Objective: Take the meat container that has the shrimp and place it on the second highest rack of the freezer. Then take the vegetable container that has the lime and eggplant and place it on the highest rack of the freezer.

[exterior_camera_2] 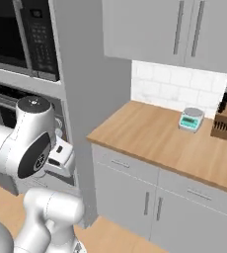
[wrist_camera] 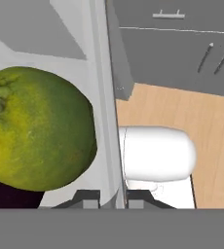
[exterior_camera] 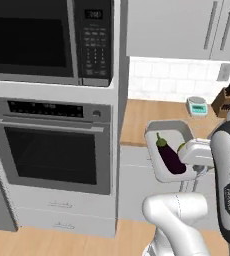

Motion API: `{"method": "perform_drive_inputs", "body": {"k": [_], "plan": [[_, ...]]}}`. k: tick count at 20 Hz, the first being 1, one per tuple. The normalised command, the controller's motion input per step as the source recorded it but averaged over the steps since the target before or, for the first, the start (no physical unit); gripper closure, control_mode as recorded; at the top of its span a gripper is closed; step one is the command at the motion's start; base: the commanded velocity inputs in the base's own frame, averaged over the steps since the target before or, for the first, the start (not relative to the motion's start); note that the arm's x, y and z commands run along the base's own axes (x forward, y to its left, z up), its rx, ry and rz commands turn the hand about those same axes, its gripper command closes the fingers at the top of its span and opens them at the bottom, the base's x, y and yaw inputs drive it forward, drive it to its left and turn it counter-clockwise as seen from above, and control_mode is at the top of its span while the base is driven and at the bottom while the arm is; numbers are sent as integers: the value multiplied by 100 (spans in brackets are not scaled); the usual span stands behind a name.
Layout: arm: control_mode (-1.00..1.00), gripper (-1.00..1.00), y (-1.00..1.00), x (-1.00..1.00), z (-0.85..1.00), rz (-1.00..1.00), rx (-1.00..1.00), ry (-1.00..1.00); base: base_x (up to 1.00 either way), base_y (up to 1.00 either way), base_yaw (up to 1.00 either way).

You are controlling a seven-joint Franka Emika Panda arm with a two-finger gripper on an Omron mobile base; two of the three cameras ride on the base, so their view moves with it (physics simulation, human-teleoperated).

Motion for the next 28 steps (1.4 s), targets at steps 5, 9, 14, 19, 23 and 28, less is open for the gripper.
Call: {"method": "perform_drive_inputs", "body": {"k": [5,9,14,19,23,28], "plan": [[100,100,0,0,0,0,0,0,-15,78,74],[100,100,0,0,0,0,0,0,38,69,66],[100,100,0,0,0,0,0,0,98,25,37],[100,100,0,0,0,0,0,0,100,22,23],[100,100,0,0,0,0,0,0,100,52,14],[100,100,0,0,0,0,0,0,82,87,-1]]}}
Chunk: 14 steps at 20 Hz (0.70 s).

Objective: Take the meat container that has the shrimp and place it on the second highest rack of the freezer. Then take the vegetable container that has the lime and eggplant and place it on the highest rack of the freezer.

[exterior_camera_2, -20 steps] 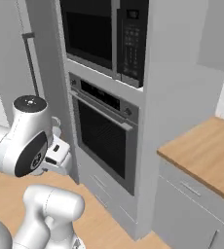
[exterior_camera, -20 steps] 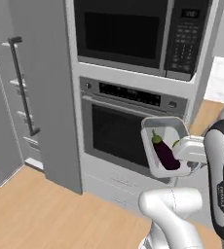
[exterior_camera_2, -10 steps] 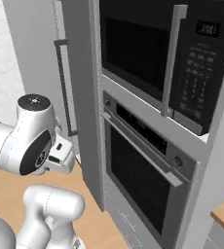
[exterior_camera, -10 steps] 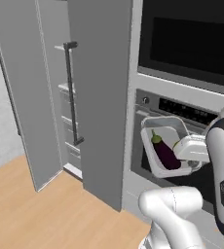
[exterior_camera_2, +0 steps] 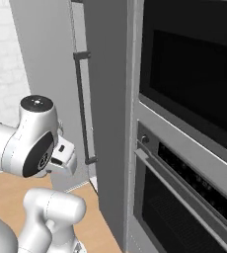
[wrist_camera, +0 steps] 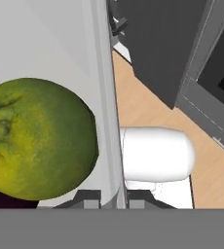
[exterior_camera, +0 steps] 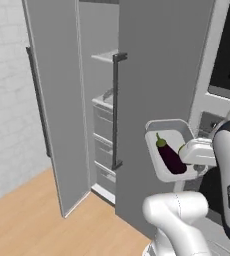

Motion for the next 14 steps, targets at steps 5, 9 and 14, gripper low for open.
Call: {"method": "perform_drive_inputs", "body": {"k": [5,9,14], "plan": [[100,100,0,0,0,0,0,0,38,100,-32],[100,100,0,0,0,0,0,0,31,87,-48],[100,100,0,0,0,0,0,0,56,53,-38]]}}
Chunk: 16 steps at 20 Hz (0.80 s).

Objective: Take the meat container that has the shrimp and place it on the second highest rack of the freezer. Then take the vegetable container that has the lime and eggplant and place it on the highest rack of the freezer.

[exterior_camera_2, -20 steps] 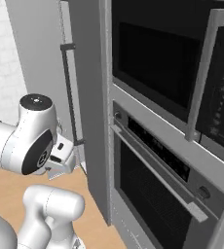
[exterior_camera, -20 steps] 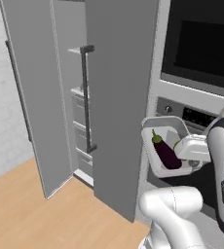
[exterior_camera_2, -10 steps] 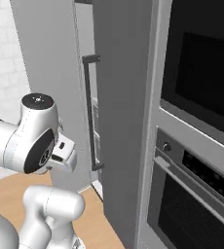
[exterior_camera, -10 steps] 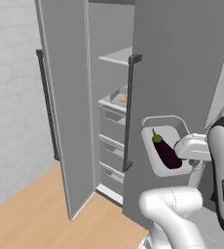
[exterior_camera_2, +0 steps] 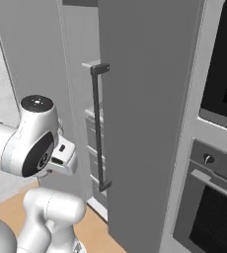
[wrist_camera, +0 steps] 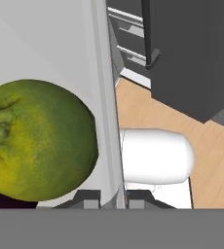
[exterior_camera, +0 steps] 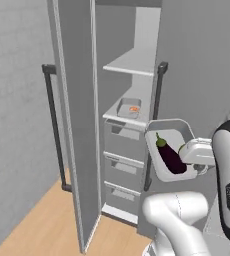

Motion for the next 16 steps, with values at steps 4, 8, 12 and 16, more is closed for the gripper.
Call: {"method": "perform_drive_inputs", "body": {"k": [4,8,12,16], "plan": [[100,100,0,0,0,0,0,0,65,21,-26],[100,100,0,0,0,0,0,0,66,4,-19],[100,100,0,0,0,0,0,0,66,0,-14],[100,100,0,0,0,0,0,0,53,7,-10]]}}
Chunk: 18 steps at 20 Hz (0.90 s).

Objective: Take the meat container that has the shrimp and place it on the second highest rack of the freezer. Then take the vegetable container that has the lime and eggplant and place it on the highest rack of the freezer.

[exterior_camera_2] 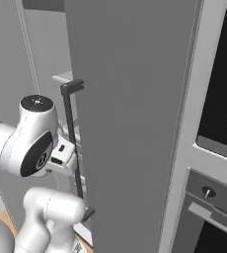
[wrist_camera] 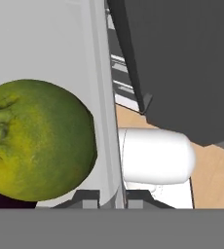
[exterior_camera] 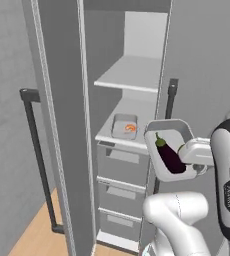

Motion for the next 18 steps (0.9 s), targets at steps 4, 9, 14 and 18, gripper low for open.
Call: {"method": "perform_drive_inputs", "body": {"k": [4,9,14,18], "plan": [[100,100,0,0,0,0,0,0,10,59,-14],[100,100,0,0,0,0,0,0,42,39,-24],[100,100,0,0,0,0,0,0,48,13,-29],[100,100,0,0,0,0,0,0,29,6,-27]]}}
